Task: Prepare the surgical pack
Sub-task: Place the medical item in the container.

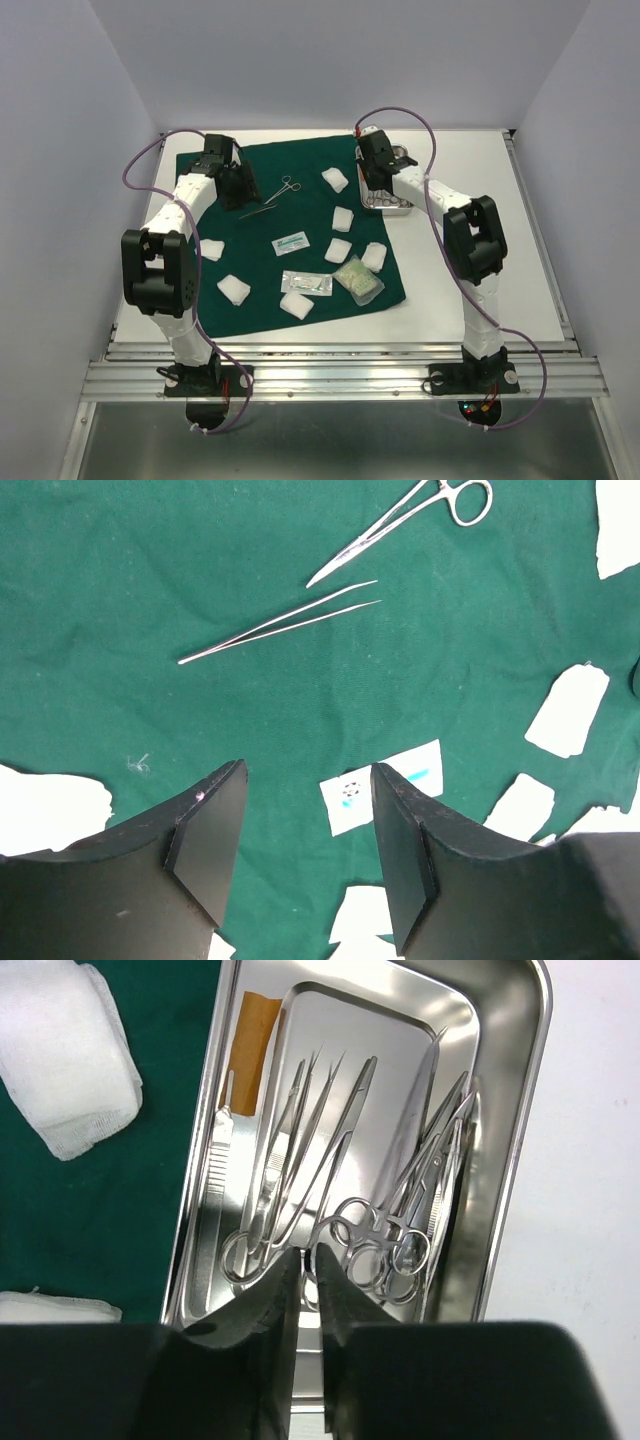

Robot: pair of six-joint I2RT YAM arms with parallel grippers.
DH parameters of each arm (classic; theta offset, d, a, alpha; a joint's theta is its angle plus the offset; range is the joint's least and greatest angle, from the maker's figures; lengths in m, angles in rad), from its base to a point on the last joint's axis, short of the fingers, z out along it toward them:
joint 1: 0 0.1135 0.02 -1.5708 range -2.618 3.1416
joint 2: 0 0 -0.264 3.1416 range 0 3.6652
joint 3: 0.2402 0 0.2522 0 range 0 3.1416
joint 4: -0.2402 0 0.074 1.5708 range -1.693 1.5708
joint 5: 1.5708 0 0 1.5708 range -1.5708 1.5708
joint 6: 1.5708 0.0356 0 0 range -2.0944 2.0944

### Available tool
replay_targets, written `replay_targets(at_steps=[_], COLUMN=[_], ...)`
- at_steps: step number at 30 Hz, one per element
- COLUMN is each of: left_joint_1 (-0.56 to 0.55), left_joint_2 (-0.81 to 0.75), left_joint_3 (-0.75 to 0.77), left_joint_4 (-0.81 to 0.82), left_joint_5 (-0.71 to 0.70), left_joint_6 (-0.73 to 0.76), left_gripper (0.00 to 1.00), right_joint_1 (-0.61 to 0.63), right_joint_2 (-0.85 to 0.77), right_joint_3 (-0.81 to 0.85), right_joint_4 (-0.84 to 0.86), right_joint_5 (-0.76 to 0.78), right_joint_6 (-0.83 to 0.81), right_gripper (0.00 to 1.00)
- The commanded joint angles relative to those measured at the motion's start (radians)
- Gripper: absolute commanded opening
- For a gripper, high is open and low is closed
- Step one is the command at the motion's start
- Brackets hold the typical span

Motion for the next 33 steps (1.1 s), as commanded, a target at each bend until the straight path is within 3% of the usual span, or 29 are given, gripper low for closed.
replay_targets(at_steps=[1,5,21,26,29,30,33], left_joint_1=[0.001,0.001,-0.08,-0.08,-0.08,-0.08,-0.08], left_joint_2=[-0.01,0.006,0.15,0.243,0.274,0.283,0.318], left_joint_3=[0.027,0.047,0.171,0.269,0.274,0.276,0.291], left_joint_4=[-0.01,-0.032,-0.051,-0.128,-0.124,-0.121,-0.133], left_joint_5=[-0.003,-0.017,-0.083,-0.238,-0.264,-0.27,-0.302], left_joint_6=[0.022,0.022,-0.024,0.003,0.017,0.029,0.074], left_gripper=[0.64,0.64,0.65,0.65,0.68,0.77,0.9], right_joint_1=[-0.005,-0.005,0.045,0.056,0.056,0.056,0.056], right_joint_2=[-0.033,-0.052,-0.079,-0.072,-0.075,-0.078,-0.082], right_joint_3=[-0.012,-0.004,0.086,0.082,0.072,0.069,0.066], right_joint_4=[0.051,0.051,0.013,0.008,0.008,0.008,0.007], right_joint_5=[0.009,0.002,-0.195,-0.207,-0.206,-0.206,-0.209], right_joint_6=[-0.007,0.002,0.181,0.19,0.195,0.198,0.204], right_gripper=[0.23,0.35,0.41,0.41,0.41,0.41,0.42])
